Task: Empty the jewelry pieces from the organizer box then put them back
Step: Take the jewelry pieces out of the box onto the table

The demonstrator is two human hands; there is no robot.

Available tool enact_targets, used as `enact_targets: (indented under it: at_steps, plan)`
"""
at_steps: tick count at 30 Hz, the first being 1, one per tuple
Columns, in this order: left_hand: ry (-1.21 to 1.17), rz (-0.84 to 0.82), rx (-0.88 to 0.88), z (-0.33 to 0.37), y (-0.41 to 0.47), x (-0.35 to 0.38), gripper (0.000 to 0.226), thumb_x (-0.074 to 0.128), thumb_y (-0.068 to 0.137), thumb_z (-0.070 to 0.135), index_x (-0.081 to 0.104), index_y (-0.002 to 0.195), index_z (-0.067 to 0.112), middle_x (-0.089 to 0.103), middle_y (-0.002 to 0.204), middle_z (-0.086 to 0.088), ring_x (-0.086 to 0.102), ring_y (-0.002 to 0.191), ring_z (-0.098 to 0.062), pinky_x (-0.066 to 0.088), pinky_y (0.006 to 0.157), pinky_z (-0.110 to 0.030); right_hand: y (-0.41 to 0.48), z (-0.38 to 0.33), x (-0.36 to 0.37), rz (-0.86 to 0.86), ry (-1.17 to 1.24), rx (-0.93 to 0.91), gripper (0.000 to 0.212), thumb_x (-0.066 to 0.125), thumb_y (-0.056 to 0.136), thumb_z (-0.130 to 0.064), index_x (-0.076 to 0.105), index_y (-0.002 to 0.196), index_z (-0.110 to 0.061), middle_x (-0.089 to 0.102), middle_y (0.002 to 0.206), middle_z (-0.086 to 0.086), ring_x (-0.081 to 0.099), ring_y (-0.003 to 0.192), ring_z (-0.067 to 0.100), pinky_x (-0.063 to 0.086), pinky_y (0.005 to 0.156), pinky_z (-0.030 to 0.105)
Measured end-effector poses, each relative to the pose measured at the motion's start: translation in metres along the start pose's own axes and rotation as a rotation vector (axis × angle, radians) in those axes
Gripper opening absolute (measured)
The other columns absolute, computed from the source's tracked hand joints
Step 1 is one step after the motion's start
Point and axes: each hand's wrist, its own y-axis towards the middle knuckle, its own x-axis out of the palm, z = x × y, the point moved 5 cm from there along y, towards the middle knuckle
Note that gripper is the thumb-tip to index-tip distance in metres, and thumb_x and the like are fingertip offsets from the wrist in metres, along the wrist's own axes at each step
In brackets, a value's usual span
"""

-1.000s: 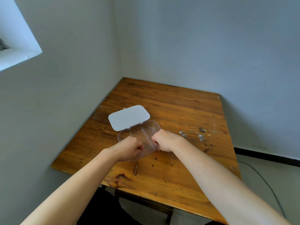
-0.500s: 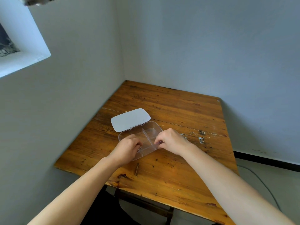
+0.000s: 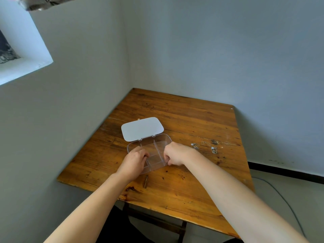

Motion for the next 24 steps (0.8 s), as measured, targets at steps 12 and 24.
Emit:
enact_targets:
  at_steps: [12,24]
  plan:
    - [-0.017,0.042,-0.021,-0.001,-0.001,0.002,0.016,0.058,0.094,0.007,0.07,0.103,0.012,0.06,0.102,-0.001,0.051,0.085,-0.01,0.044,0.074,-0.018,-0.003,-0.002,-0.02,0.03,0.065,0.005,0.02,0.085,0.075,-0.008,0.073,0.087,-0.019,0.068,0.088,-0.002,0.067,0.084,0.017,0.059,0.074,0.032]
    - [-0.518,0.186,-0.295,0.023,0.018,-0.032,0.011,0.059,0.095,0.011,0.068,0.101,0.014,0.069,0.096,-0.001,0.066,0.087,-0.015,0.052,0.07,-0.018,-0.066,0.044,-0.067,0.636,0.764,0.015,0.01,0.075,0.087,-0.024,0.075,0.095,-0.03,0.072,0.092,-0.008,0.067,0.089,0.011,0.058,0.082,0.03]
